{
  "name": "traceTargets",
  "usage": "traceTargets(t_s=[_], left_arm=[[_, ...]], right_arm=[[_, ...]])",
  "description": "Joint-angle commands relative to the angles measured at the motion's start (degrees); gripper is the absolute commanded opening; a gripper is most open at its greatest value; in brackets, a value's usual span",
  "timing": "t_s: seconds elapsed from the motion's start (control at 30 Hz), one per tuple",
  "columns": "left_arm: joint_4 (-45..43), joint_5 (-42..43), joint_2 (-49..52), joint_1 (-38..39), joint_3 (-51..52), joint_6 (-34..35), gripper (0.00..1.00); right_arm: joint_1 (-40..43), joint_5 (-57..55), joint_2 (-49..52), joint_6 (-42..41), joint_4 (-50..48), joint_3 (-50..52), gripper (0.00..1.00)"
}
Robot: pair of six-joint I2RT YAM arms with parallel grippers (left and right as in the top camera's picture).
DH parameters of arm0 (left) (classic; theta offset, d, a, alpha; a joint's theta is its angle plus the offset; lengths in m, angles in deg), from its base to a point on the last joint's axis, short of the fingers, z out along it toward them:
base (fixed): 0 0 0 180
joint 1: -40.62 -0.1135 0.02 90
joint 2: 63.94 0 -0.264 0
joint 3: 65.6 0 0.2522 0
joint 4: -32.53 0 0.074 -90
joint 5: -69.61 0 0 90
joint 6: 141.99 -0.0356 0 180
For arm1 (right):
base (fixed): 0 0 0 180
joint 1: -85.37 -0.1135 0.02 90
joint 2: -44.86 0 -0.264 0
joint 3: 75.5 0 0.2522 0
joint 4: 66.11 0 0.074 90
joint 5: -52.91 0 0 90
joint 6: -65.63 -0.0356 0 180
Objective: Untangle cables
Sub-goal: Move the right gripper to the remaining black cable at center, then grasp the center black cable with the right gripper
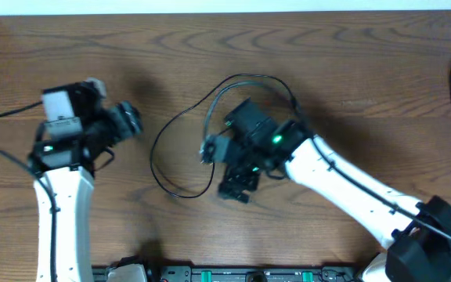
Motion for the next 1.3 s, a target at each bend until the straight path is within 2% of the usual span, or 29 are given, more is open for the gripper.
traceTargets(t_s=[0.0, 0.23, 0.53, 0.6, 0.7, 0.83, 0.9, 0.97, 1.0, 1.07, 1.1, 1.2, 1.27], left_arm=[[0.5, 1.4, -1.3, -4.6, -3.3, 3.0, 0.78], [3.0, 5.9, -5.2, -12.8, -8.9, 4.1, 0.78], [5.6, 5.9, -9.4, -13.2, -9.1, 4.0, 0.78], [6.6, 5.9, -9.4, -13.2, -9.1, 4.0, 0.78], [9.4, 5.9, -9.9, -13.2, -9.1, 4.1, 0.77], [9.6, 7.7, -11.0, -13.2, -9.1, 4.1, 0.77], [9.6, 7.8, -11.5, -13.2, -9.1, 4.0, 0.77], [9.7, 7.8, -11.8, -13.2, -9.1, 4.0, 0.77], [9.7, 7.8, -11.9, -13.2, -9.1, 4.0, 0.77], [10.1, 7.8, -11.9, -13.2, -9.1, 4.0, 0.77], [10.3, 7.8, -11.9, -13.2, -9.1, 4.0, 0.77], [10.7, 7.8, -11.9, -13.2, -9.1, 4.0, 0.77], [11.0, 7.8, -11.9, -13.1, -9.1, 4.0, 0.77]], right_arm=[[-4.1, -3.5, 3.5, 0.3, -3.5, 0.7, 0.99], [-7.7, -3.5, 10.9, -5.0, -14.7, 0.7, 0.99], [-10.3, -1.8, 17.0, -14.8, -31.5, 0.7, 0.99], [-10.7, -1.8, 18.1, -17.6, -33.6, 0.7, 0.93], [-11.9, -1.5, 20.9, -22.9, -36.9, 0.7, 0.9], [-13.3, -1.6, 22.5, -24.6, -38.0, 0.7, 0.86], [-13.6, -1.6, 22.6, -24.8, -38.2, 0.7, 0.76], [-13.9, -1.7, 22.6, -26.0, -38.9, 0.7, 0.49], [-13.9, -1.9, 22.6, -27.8, -39.3, 0.7, 0.31], [-13.7, -1.8, 22.4, -31.5, -39.6, 0.6, 0.17], [-13.6, -1.8, 22.1, -32.9, -39.5, 0.6, 0.01], [-12.2, -1.8, 19.1, -35.7, -36.9, 0.5, 0.01], [-9.4, -3.3, 12.9, -35.7, -31.2, 0.1, 0.01]])
